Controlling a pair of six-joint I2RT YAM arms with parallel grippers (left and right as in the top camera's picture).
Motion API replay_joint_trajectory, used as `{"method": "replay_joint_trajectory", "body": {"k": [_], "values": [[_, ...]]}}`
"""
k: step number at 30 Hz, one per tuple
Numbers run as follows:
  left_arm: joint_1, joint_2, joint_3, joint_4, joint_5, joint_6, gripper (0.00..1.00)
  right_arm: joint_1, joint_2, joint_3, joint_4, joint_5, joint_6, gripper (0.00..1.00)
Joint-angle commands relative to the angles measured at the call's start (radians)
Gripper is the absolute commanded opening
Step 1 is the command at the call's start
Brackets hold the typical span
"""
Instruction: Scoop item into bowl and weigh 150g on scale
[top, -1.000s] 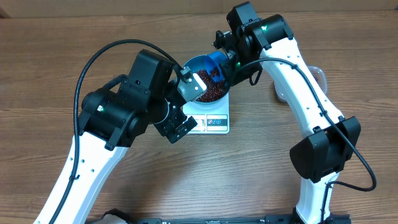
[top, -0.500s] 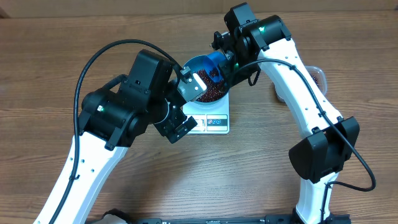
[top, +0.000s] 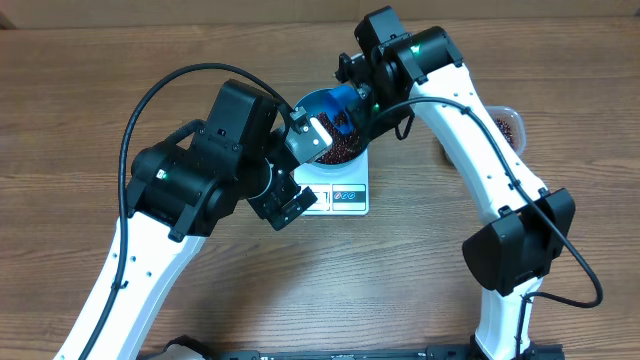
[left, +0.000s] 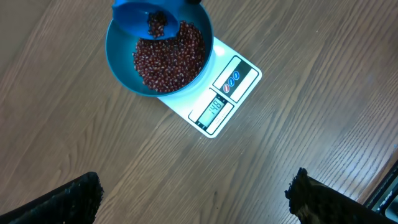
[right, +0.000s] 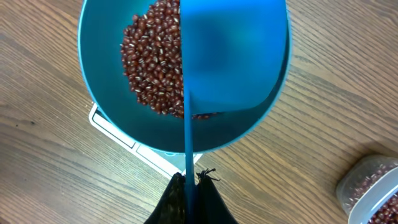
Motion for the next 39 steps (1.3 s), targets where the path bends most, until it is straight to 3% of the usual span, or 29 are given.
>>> {"method": "replay_joint_trajectory", "body": {"k": [1,39], "values": [[0.004,-0.007,0.019,0.0,-0.003,0.0,1.0,0.011,-0.048,0.04,0.007,0.072,0.0,0.04],[0.004,-0.007,0.02,0.0,-0.003,0.0,0.99,0.017,-0.048,0.04,0.005,-0.113,-0.008,0.04]]}}
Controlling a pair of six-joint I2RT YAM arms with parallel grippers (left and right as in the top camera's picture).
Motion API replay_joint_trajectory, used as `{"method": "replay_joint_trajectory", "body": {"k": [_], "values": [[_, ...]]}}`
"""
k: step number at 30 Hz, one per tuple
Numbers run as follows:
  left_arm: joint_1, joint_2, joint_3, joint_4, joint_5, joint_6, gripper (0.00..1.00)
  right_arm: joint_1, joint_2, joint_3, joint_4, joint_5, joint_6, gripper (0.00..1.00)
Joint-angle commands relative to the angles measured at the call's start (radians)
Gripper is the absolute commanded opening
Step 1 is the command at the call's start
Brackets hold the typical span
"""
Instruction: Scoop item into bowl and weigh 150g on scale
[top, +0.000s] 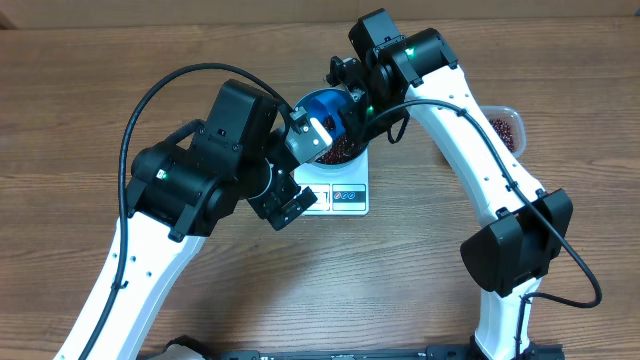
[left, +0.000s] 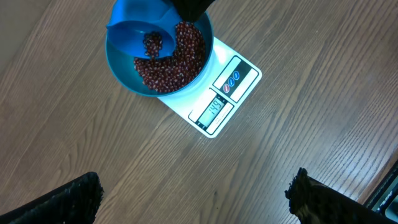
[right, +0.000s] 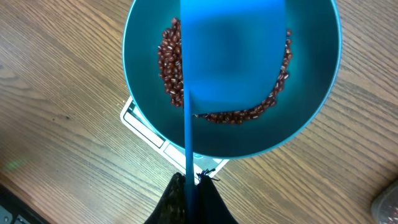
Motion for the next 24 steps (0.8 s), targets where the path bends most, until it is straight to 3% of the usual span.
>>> {"method": "replay_joint_trajectory", "body": {"k": [1,24], "values": [[0.004,-0.007,0.019,0.0,-0.003,0.0,1.0,0.005,-0.048,0.04,0.005,-0.014,-0.008,0.04],[0.004,-0.007,0.019,0.0,-0.003,0.0,0.99,0.004,-0.048,0.04,0.006,0.013,-0.001,0.04]]}}
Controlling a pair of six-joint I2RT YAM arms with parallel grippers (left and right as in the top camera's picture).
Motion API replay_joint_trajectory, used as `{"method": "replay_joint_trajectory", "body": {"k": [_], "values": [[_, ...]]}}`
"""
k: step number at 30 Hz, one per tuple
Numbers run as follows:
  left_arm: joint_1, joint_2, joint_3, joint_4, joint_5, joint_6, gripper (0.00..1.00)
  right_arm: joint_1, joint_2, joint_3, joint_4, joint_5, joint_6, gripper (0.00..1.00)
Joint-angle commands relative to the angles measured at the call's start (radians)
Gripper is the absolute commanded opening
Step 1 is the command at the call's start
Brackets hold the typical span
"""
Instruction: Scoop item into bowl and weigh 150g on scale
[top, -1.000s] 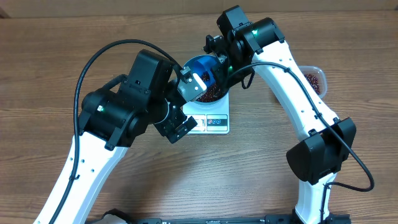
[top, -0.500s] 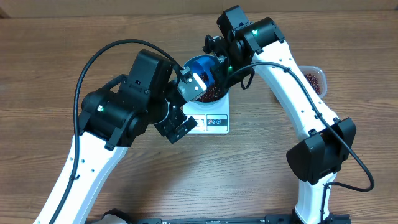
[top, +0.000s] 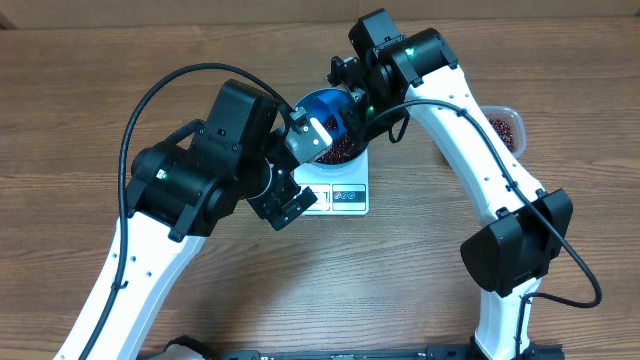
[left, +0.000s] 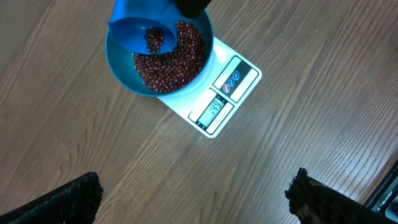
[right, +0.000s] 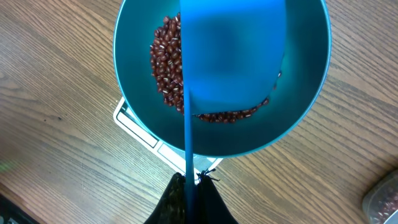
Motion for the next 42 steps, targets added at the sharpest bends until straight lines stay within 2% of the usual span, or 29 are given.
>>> {"method": "replay_joint_trajectory", "body": {"k": [1,7,10,13,27,34,42], "values": [[0.004,-0.007,0.02,0.0,-0.003,0.0,0.99,0.004,-0.048,0.04,0.003,-0.015,-0.002,0.04],[0.004,-0.007,0.02,0.0,-0.003,0.0,0.99,0.002,-0.048,0.04,0.011,0.003,-0.005,0.04],[0.004,-0.007,0.019,0.0,-0.003,0.0,1.0,-0.001,-0.048,0.04,0.006,0.08,0.0,0.04],[0.004,-0.007,0.02,0.0,-0.003,0.0,0.99,-0.002,-0.048,0.04,0.007,0.018,-0.008,0.04],[0.004,-0.007,0.019,0.0,-0.003,0.0,1.0,-0.002,-0.048,0.04,0.021,0.014,-0.004,0.04],[0.004,-0.007,0.019,0.0,-0.003,0.0,0.99,-0.002,-0.048,0.04,0.02,-0.08,-0.004,0.04],[0.004,-0.007,0.019,0.0,-0.003,0.0,0.99,-0.002,-0.048,0.04,0.019,-0.08,-0.001,0.04]]}}
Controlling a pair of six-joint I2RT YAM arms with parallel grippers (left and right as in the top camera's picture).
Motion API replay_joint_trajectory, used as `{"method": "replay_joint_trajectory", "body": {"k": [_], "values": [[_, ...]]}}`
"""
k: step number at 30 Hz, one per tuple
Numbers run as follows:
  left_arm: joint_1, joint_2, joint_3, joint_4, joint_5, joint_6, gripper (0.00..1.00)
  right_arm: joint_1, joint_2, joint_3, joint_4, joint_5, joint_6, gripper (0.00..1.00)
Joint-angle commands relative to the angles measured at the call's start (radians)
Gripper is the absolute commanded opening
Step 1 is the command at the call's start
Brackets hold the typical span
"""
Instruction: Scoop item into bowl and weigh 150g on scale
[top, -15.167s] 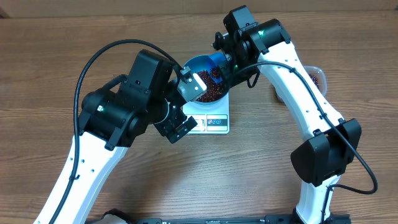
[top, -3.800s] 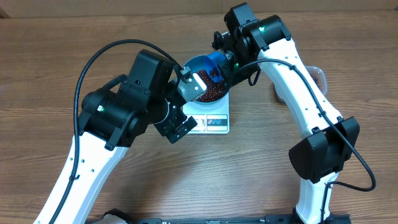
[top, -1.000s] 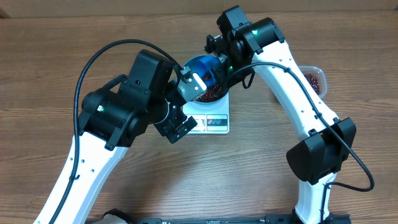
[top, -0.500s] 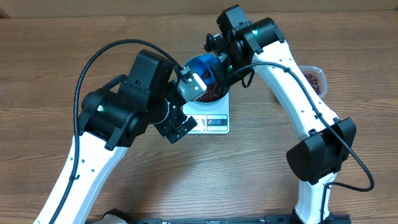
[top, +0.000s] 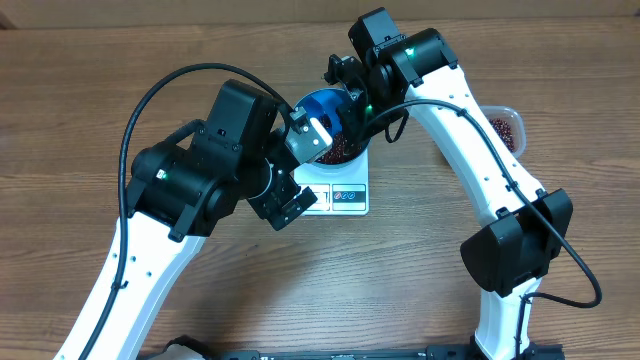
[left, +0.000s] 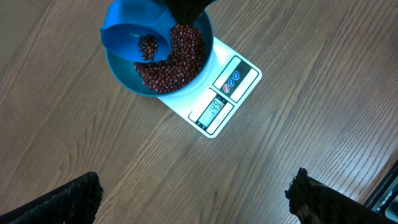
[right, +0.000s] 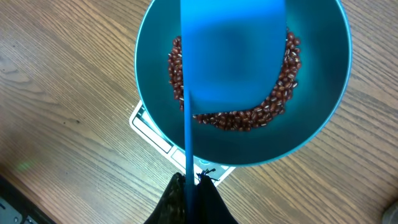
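Note:
A blue bowl (left: 124, 79) holding red beans (left: 177, 59) stands on a white digital scale (left: 217, 96) with a lit display. My right gripper (right: 191, 182) is shut on the thin handle of a blue scoop (right: 233, 56) held over the bowl; a few beans lie in the scoop (left: 134, 38). In the overhead view the scoop (top: 322, 105) sits above the bowl's far side. My left gripper (left: 196, 193) hangs open well above the table, in front of the scale, holding nothing.
A clear tub of red beans (top: 508, 128) stands at the right, behind the right arm. The left arm's body (top: 215, 165) covers the table left of the scale. Bare wood surrounds the scale.
The scoop has shifted slightly toward the bowl's left rim in the left wrist view, still carrying a few beans. The left gripper has not moved.
The right gripper held the scoop with beans over the bowl's far edge throughout. It moved a little further over the bowl, hovered there, and now sits nearer the left rim. The left gripper stayed open and still.

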Motion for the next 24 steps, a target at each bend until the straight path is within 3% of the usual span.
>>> {"method": "replay_joint_trajectory", "body": {"k": [1,24], "values": [[0.004,-0.007,0.02,0.0,-0.003,0.0,0.99,-0.002,-0.048,0.04,0.002,-0.021,-0.001,0.04],[0.004,-0.007,0.02,0.0,-0.003,0.0,0.99,-0.005,-0.048,0.04,0.003,-0.001,-0.001,0.04]]}}
